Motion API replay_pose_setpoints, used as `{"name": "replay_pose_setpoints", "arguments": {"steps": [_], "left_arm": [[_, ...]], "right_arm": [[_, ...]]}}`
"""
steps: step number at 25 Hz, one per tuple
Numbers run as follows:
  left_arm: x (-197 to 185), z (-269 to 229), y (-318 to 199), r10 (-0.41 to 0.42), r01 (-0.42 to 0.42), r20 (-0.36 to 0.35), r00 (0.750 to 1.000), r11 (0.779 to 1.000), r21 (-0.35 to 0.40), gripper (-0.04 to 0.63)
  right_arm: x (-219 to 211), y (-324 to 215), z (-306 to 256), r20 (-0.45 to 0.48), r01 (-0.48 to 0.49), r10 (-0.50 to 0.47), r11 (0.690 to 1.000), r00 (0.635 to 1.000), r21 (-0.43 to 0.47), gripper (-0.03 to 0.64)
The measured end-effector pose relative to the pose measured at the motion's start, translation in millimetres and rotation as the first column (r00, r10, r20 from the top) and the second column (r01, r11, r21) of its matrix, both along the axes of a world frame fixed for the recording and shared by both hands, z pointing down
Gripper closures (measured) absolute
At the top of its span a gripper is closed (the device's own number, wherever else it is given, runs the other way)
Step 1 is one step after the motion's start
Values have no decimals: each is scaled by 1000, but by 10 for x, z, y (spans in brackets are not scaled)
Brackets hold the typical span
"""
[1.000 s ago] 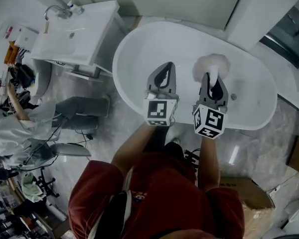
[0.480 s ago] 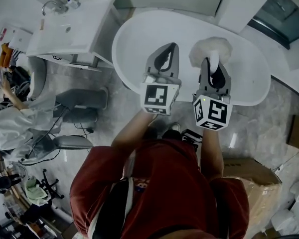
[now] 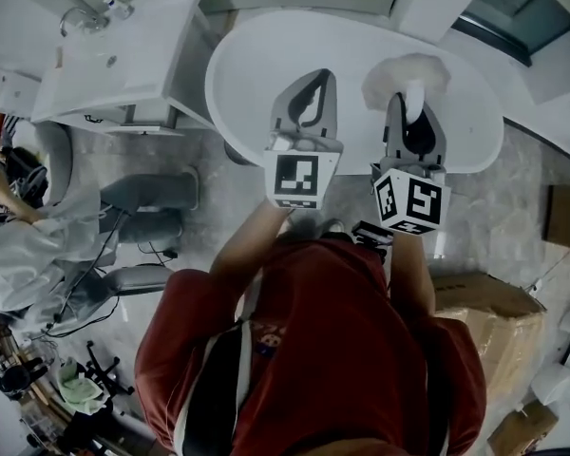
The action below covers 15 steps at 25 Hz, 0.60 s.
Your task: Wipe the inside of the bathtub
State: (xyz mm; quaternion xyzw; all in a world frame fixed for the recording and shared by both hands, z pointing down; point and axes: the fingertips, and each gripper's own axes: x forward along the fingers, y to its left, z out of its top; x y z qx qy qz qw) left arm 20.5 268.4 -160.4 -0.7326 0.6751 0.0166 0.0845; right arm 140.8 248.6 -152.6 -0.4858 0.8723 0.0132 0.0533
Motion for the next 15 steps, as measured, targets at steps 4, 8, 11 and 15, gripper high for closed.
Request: {"name": "replay_pose_setpoints", "arguments": {"steps": [4, 8, 11, 15], "left_arm": [[9, -58, 4, 9, -9, -2, 1000, 999, 36, 580], [94, 9, 116, 34, -33, -16, 999, 999, 22, 580], [62, 18, 157, 44, -44, -1, 999, 998, 33, 580], [93, 33, 188, 49, -49, 0, 999, 998, 31, 580]], "right_arm": [[-31, 29, -86, -23, 29, -29, 999, 999, 29, 522], [-30, 172, -14, -67, 15, -12, 999, 998, 38, 522], [-98, 220, 35, -64, 16, -13, 999, 998, 40, 522], [-94, 248, 79, -73, 17, -14, 999, 997, 30, 522]]}}
